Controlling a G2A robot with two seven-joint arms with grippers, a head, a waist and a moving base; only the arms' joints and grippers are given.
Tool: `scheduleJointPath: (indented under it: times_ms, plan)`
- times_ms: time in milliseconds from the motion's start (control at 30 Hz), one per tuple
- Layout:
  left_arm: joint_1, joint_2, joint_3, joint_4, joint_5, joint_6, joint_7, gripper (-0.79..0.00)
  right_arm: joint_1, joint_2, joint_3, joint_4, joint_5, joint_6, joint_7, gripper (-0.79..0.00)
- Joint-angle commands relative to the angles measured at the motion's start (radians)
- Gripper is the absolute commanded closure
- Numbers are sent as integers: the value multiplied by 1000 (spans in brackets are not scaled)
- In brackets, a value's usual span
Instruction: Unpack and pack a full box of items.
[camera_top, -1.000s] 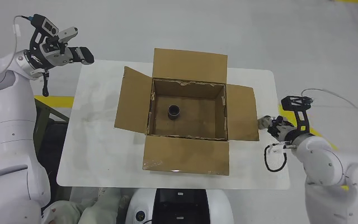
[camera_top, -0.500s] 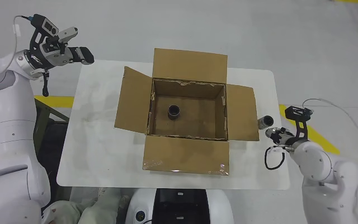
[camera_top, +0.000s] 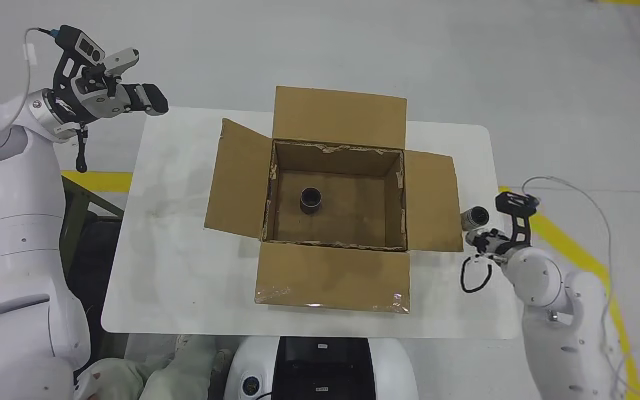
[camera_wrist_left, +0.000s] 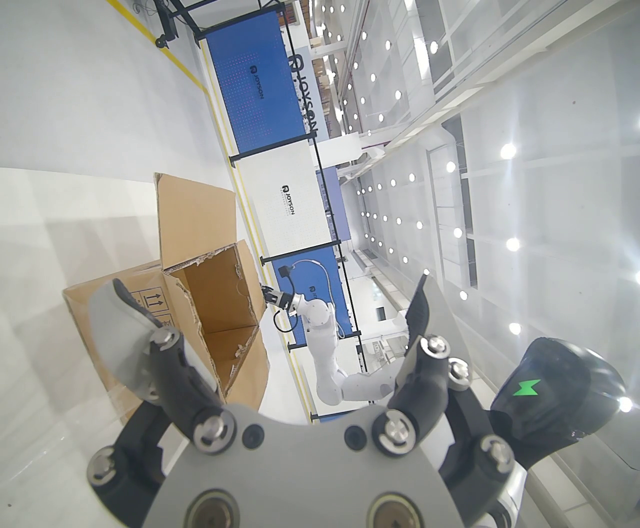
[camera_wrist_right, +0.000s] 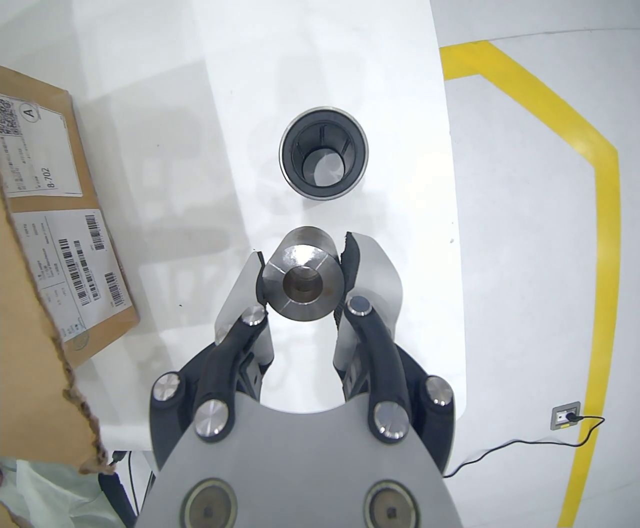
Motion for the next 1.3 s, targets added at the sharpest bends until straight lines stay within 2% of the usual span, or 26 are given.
scheduleJointPath:
  times_ms: [0, 767, 1067, 1167, 1267]
  plan:
    - [0, 0, 0, 0, 0, 0, 0, -785, -2, 0, -3, 14, 5, 2, -11, 0]
    - [0, 0, 0, 0, 0, 0, 0, -785, 14, 0, -44, 141, -31, 34, -101, -9]
    - [0, 0, 0, 0, 0, 0, 0, -785, 26, -2, -57, 173, -18, 36, -123, -160]
    - [0, 0, 0, 0, 0, 0, 0, -785, 28, -1, -58, 177, -17, 38, -128, -305]
    - [0, 0, 0, 0, 0, 0, 0, -785, 30, -1, -60, 183, -15, 38, -129, -489]
